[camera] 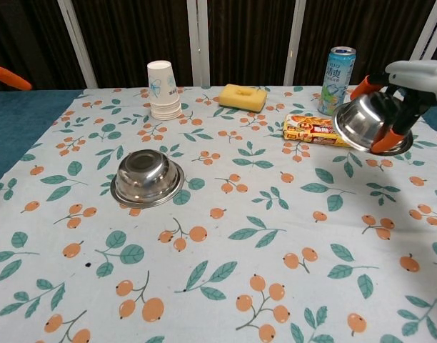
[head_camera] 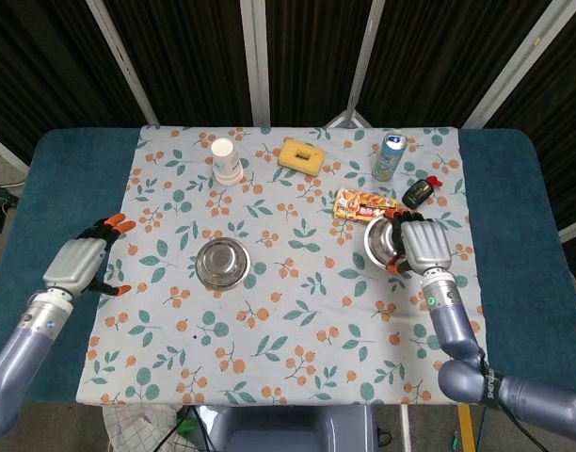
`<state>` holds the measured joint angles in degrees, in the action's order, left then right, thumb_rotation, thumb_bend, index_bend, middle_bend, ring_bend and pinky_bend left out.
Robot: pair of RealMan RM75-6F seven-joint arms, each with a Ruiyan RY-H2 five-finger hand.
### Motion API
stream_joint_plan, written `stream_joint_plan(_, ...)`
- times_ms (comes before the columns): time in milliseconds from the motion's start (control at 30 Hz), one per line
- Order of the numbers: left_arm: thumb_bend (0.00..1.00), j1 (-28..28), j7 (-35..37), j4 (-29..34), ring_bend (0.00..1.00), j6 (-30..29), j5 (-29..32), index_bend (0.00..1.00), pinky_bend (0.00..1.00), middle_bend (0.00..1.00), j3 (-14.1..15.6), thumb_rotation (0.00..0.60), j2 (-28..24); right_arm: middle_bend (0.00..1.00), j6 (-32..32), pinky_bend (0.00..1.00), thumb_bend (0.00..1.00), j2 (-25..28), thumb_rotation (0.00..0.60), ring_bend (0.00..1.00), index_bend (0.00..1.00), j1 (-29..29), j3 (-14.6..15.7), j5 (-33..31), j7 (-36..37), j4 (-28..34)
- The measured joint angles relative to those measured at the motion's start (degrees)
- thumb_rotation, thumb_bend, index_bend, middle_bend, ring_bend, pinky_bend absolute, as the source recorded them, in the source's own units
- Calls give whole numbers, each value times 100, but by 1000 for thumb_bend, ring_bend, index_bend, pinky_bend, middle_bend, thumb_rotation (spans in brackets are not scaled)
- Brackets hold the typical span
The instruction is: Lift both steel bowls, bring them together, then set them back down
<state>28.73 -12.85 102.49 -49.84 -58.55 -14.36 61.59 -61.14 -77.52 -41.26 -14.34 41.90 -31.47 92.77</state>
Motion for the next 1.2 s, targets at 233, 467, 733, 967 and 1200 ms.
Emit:
stream_joint_plan(233, 0, 902, -349, -857, 0, 733, 689, 118, 90, 0, -3, 600, 780, 287, -63, 365, 58, 472, 600, 380, 332, 153, -76, -88, 172, 224)
stream_joint_plan(467, 0, 1611, -697, -1499, 0, 979, 1105, 117, 90, 0, 113, 600, 1732, 287, -32, 365, 58, 793, 600, 380, 332, 261, -52, -61, 340, 234)
stream_joint_plan(733, 0, 2088, -840, -1956, 0, 994, 1246, 117, 90, 0, 292, 600, 2515, 287, -91, 365, 57, 948, 600, 380, 332, 288, -4, -56, 313, 221)
stream_joint_plan(967, 0, 2338, -975, -2176, 0, 865, 1394, 117, 98, 0, 410, 600, 2818, 287, -85, 365, 58, 1066, 600, 380, 332, 331, -2, -53, 424, 200)
stream_joint_plan(1200, 0, 2481, -1229, -2195, 0, 731, 1694, 117, 131, 0, 531, 600, 2875, 287, -90, 365, 58, 1048, 600, 380, 332, 332, 12, -32, 466, 145)
